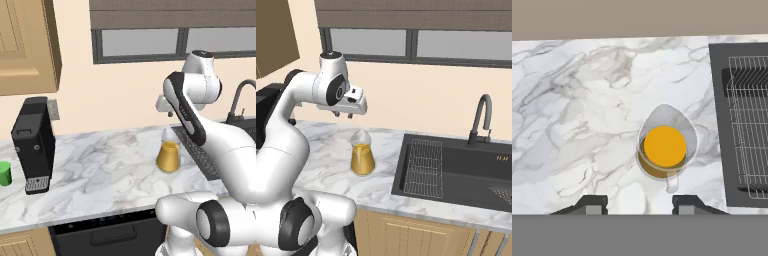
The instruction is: Place the pitcher and cup on the dining counter for serving.
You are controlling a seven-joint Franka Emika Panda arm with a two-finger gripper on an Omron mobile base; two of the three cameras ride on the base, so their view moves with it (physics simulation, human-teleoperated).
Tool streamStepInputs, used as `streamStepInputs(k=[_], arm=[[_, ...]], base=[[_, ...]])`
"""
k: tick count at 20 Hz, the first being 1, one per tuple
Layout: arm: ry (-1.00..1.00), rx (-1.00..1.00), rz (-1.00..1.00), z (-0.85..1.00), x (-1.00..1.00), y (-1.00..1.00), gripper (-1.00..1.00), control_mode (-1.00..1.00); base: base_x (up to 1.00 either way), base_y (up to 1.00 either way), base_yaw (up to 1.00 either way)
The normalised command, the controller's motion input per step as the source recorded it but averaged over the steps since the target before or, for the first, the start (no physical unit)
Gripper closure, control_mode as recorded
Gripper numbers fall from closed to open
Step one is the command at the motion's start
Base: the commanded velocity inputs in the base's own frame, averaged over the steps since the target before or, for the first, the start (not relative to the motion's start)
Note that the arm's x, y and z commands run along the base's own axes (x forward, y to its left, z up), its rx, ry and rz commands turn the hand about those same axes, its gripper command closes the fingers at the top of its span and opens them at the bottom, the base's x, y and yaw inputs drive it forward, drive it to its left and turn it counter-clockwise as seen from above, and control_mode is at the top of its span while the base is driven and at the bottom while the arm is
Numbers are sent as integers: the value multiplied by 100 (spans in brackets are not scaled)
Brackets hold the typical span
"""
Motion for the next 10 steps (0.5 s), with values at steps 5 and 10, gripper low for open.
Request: streamStepInputs(k=[5,10], arm=[[0,3,0,-12,-19,-20,-100,-100],[10,0,0,-78,-6,-23,-100,-100]], base=[[0,0,0],[0,0,0]])
